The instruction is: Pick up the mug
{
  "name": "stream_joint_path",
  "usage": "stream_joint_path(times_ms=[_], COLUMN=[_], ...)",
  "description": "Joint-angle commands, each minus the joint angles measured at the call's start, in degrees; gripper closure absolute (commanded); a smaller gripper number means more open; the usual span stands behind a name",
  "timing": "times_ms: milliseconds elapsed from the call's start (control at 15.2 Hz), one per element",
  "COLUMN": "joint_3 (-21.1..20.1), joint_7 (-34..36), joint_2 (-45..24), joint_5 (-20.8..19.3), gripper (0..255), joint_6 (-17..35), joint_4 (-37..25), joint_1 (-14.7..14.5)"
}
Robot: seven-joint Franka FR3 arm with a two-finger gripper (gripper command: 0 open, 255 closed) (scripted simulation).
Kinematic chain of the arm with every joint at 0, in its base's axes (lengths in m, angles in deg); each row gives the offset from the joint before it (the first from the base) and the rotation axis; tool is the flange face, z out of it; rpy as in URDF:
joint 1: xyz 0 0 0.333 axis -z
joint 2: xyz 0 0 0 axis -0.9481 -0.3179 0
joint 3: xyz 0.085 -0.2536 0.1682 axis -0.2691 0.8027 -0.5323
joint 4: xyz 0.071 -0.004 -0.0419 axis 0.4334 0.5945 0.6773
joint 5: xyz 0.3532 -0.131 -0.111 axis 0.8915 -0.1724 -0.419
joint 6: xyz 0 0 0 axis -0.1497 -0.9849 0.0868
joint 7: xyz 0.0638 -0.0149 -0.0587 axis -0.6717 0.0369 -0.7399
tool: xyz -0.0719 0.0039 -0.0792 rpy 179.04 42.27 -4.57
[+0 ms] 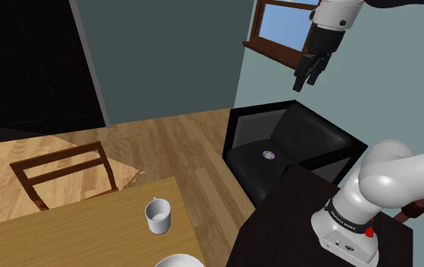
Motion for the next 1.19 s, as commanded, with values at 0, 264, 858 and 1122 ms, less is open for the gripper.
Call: stream_joint_path(times_ms=[0, 264, 858, 1122], joint_3=[0.0, -3.27, -11.22, -14.98], joint_7=[0.0, 3.3, 10.39, 13.57], joint_2=[0.0, -1.28, -9.04, -14.69], joint_5=[0.0, 2.59, 7.8, 9.37], gripper=[0, 0, 0, 0], joint_6=[0.0, 6.27, 21.54, 28.66], joint_4=[0.0, 4.83, 11.6, 12.63], joint_1=[0.0, -1.04, -3.53, -4.32])
